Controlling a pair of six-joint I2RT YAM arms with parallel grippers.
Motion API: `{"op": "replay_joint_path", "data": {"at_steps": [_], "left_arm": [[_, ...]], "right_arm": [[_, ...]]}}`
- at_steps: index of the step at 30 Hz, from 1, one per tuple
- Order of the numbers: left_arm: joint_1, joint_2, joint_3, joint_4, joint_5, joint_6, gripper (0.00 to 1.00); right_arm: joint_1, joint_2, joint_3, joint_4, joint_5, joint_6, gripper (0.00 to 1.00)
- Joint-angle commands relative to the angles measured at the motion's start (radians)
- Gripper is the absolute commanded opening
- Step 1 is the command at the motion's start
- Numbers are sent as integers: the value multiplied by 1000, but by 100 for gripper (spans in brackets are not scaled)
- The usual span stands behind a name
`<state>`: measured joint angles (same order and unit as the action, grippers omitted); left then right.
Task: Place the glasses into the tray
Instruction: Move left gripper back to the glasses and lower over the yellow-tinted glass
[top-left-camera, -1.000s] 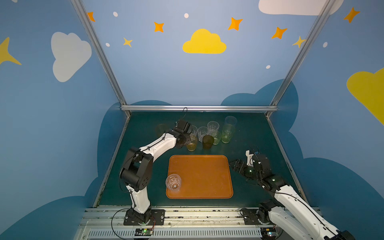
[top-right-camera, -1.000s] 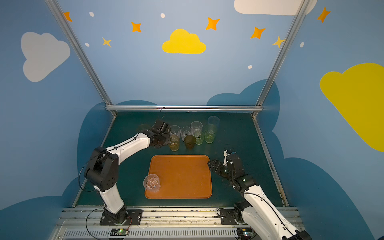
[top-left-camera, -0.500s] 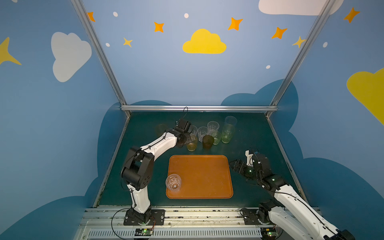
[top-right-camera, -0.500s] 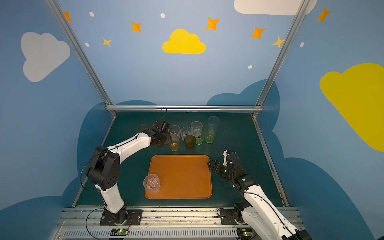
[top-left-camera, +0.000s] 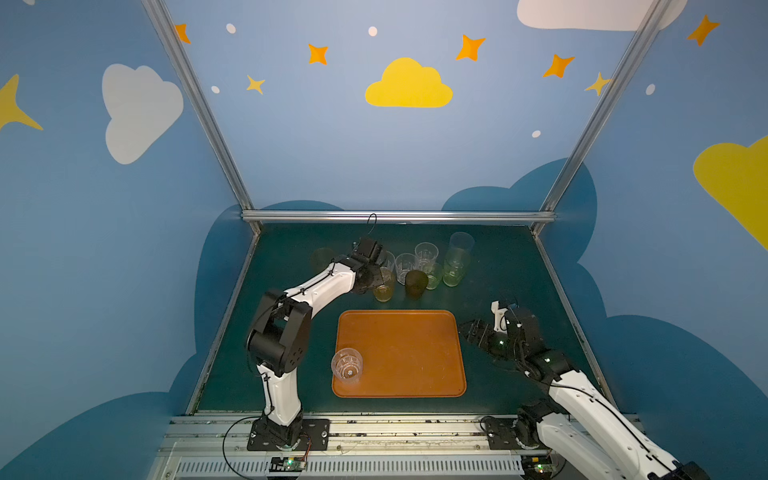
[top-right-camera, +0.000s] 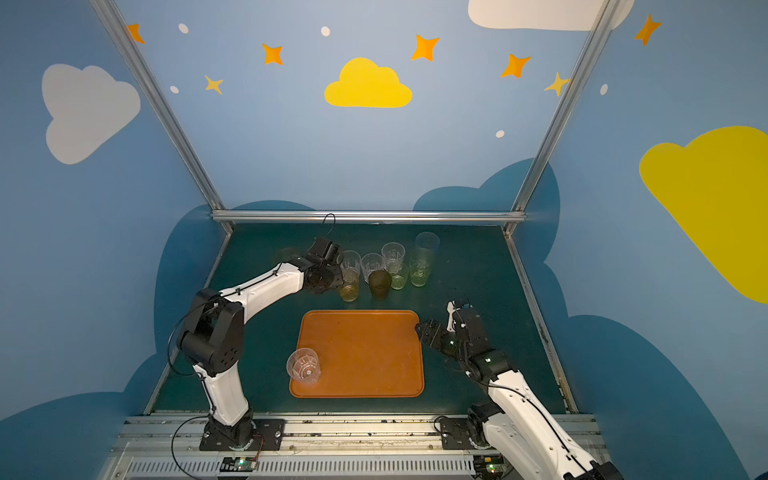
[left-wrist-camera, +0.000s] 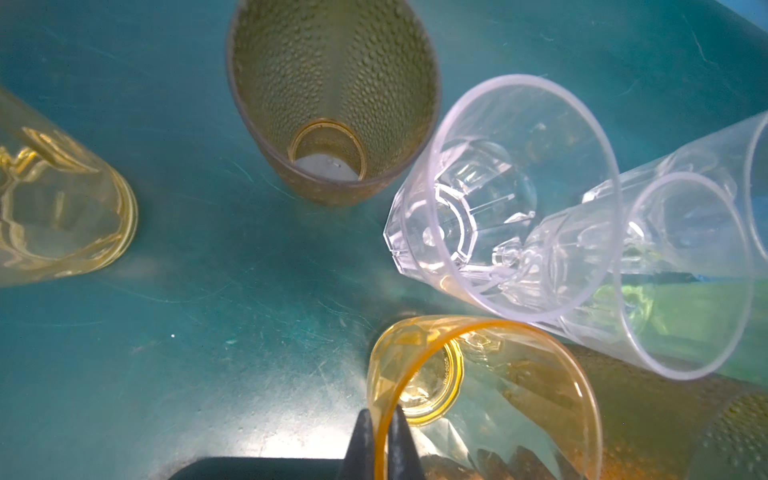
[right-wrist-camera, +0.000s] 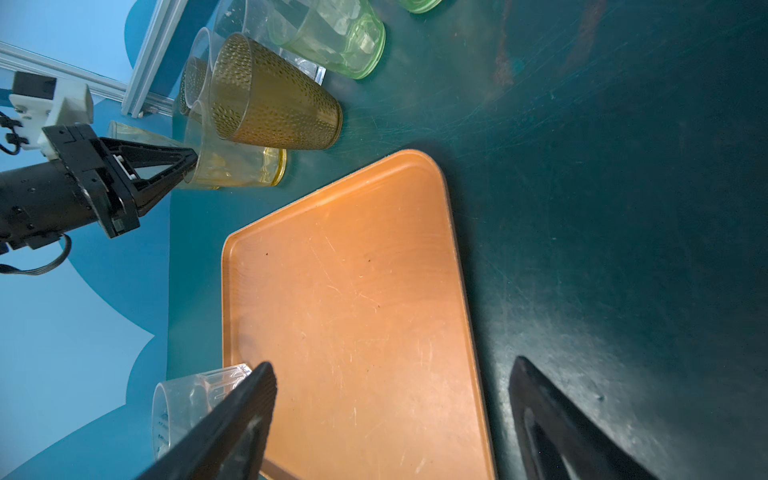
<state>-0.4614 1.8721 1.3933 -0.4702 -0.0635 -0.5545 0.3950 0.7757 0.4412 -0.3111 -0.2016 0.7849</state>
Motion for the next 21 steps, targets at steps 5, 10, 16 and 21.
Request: {"op": "replay_joint_path", "data": {"at_steps": [5,10,16,21], "left_arm": [[2,12,18,-47,8,13,4],[2,-27,3,-50,8,23,4],[3,-86,-32,-53,8,32,4],[0,-140,-66,-64,7,31,4]], "right_arm": [[-4,-12,26,-8,3,-10,87],[-4,-8,24,6,7,-6,87],[-4,12,34,27,-7,5,87],[-4,16,31,41,-18,7,87]]}}
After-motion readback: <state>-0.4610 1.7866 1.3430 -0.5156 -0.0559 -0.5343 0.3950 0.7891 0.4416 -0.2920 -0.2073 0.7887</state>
